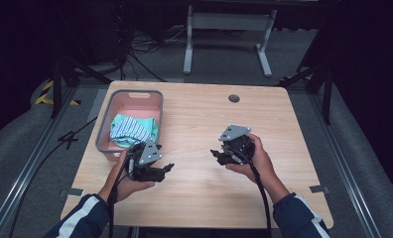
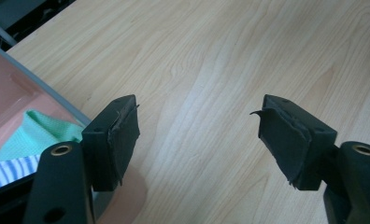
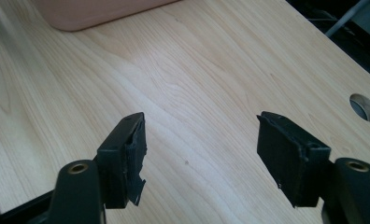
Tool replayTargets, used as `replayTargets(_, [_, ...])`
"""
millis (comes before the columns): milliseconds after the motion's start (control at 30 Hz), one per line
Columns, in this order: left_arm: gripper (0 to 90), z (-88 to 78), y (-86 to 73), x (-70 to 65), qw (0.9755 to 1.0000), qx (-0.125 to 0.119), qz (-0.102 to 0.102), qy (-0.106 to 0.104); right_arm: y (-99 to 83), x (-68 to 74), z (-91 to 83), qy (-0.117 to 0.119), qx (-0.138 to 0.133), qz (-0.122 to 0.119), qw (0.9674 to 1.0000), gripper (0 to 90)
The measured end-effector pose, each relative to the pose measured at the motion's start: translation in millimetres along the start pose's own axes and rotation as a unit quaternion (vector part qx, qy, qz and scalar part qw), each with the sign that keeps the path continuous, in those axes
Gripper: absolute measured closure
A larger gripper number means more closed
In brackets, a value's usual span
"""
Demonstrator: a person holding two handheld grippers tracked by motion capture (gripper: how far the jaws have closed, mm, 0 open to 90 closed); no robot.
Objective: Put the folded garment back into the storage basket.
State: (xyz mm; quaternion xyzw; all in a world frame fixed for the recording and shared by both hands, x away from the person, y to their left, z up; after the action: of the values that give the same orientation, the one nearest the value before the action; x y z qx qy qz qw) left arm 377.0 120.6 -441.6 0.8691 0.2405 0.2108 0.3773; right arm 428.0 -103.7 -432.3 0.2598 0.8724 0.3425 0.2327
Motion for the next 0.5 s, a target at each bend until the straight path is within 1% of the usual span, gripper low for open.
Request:
replayTargets(67, [28.2,3.0,-0.8,-2.1,1.0,-0.001,-0.001,-0.002,-1.7,-0.8,-0.6,-0.001,0.0,-0.004,1.0,33.3])
replayTargets(100, [27.3,4.6,-1.8,-3.3,1.0,0.001,0.001,-0.004,-7.1,-0.2,-2.5,0.002,0.0,-0.007,1.0,32.6])
replayTargets(233, [27.0,10.5,-5.5,-8.3,0.9999,0.008,0.011,-0.01,-12.4,-0.4,-4.3,-0.002,-0.001,-0.015,0.9999,32.3])
replayTargets(267, [26.4,11.9,-6.4,-9.7,0.9998,0.009,0.012,-0.011,-18.1,0.5,-5.8,-0.004,0.002,-0.02,0.9998,31.9])
replayTargets(300, [26.4,15.0,-8.6,-11.8,0.9997,0.017,0.015,-0.013,-20.9,0.7,-6.6,-0.005,0.003,-0.024,0.9997,31.8])
replayTargets(333, [26.1,15.0,-8.6,-11.8,0.9997,0.017,0.015,-0.013,-20.9,0.7,-6.6,-0.005,0.003,-0.024,0.9997,31.8])
replayTargets(367, [26.1,17.1,-10.3,-13.5,0.9995,0.022,0.017,-0.016,-23.8,1.6,-7.3,-0.002,0.004,-0.026,0.9997,31.7])
replayTargets(433, [26.2,19.4,-12.7,-15.0,0.9993,0.029,0.021,-0.013,-31.2,2.3,-9.6,-0.005,0.007,-0.03,0.9995,31.6])
replayTargets(500, [26.4,23.0,-16.2,-17.7,0.999,0.036,0.021,-0.019,-38.1,3.2,-11.0,-0.002,0.013,-0.033,0.9994,31.9])
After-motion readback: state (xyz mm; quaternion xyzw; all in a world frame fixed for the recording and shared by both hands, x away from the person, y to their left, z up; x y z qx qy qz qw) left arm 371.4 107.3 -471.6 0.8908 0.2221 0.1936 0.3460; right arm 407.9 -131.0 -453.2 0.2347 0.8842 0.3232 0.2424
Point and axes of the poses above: each handheld gripper's, and its own axes: z roughly forward along the jaws, y roughly out of its top, x roughly to its left, the point moved 7 cm from there along z, roughly forward along the jaws, and after that the axes turned 2 degrees about -x, right-handed, at the moved point
